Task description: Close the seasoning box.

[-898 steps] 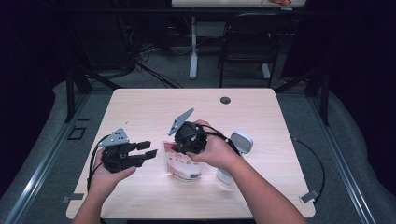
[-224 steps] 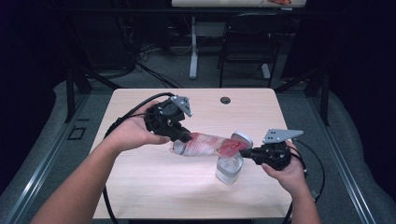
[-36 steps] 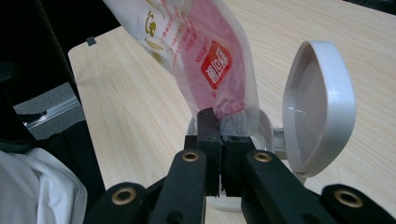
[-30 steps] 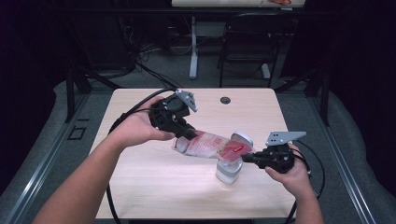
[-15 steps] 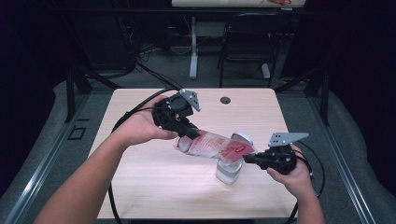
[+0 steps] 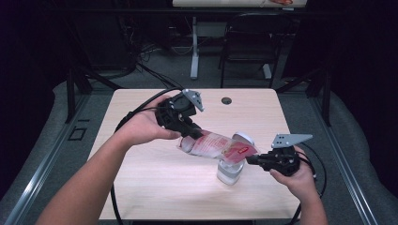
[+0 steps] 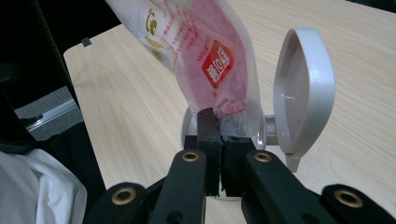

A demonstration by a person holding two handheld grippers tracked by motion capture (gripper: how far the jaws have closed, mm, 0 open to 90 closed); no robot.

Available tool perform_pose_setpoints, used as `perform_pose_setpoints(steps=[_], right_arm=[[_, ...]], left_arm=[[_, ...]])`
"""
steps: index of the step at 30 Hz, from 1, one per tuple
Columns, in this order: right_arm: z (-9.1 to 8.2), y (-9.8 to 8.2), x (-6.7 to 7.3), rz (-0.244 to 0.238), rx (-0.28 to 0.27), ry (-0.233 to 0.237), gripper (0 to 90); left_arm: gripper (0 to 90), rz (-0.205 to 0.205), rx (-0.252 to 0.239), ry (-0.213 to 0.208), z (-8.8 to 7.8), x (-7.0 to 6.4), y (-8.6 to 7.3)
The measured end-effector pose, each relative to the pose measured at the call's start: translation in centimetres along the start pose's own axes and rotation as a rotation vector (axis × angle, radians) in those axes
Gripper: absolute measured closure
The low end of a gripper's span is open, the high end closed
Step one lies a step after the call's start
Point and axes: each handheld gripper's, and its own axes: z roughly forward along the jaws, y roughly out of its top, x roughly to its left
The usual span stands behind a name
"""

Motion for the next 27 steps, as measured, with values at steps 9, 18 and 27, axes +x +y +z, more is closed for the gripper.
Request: perform_pose_setpoints(steps=[9,18,27], right_arm=[[-0.14,0.08,-0.13,0.001,-0.002,-0.002,88.9],[-0.20,0.03,-0.19,0.002,-0.004,-0.004,88.9],[-0.15,0.01,-0.22,0.006,-0.005,-0.001,88.8]], left_arm=[[80.8,0.004,-0.003,0.003,-0.10,-0.06,0.11],[80.8,0.003,-0.006,0.002,-0.03,-0.01,0.21],[80.8,0.005,-0.006,0.002,-0.04,-0.02,0.31]])
